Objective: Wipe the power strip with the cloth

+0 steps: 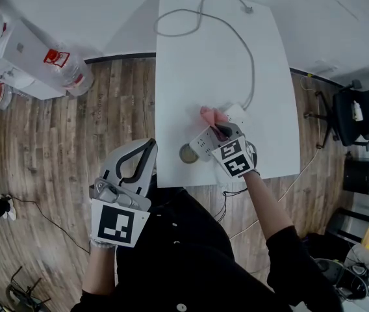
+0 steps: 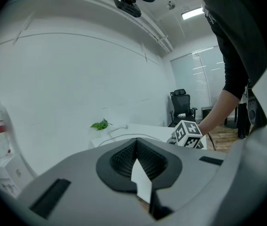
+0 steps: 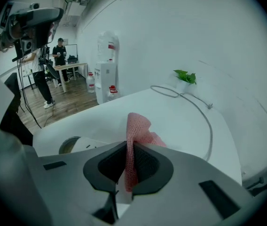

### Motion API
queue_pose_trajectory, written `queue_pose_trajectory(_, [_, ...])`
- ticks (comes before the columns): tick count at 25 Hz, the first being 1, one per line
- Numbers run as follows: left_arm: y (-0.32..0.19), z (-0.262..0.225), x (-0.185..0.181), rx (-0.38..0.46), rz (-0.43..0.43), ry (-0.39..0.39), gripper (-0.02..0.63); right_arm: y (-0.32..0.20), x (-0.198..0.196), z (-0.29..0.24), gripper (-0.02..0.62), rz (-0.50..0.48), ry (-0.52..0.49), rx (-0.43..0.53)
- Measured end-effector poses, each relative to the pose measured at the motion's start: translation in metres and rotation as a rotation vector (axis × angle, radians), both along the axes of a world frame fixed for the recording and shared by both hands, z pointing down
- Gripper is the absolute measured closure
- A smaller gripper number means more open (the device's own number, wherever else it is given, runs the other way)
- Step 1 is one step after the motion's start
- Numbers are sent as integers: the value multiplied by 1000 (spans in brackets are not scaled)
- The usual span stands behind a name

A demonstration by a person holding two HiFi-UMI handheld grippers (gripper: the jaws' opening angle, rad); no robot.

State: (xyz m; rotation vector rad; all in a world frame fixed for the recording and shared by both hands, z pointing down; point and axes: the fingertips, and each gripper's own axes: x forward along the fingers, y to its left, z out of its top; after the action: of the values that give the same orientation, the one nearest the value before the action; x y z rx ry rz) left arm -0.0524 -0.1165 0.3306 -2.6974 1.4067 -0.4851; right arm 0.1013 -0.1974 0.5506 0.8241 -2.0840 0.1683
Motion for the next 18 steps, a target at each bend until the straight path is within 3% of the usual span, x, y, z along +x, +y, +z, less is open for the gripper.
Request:
queue_pose_trajectory(10, [-2, 2, -1, -3, 12, 7, 594, 49, -59, 1, 545, -130, -48, -35])
queue_pose_trajectory(18, [0, -1, 1, 11, 21, 8, 594, 75, -74, 3, 545, -171, -69, -50])
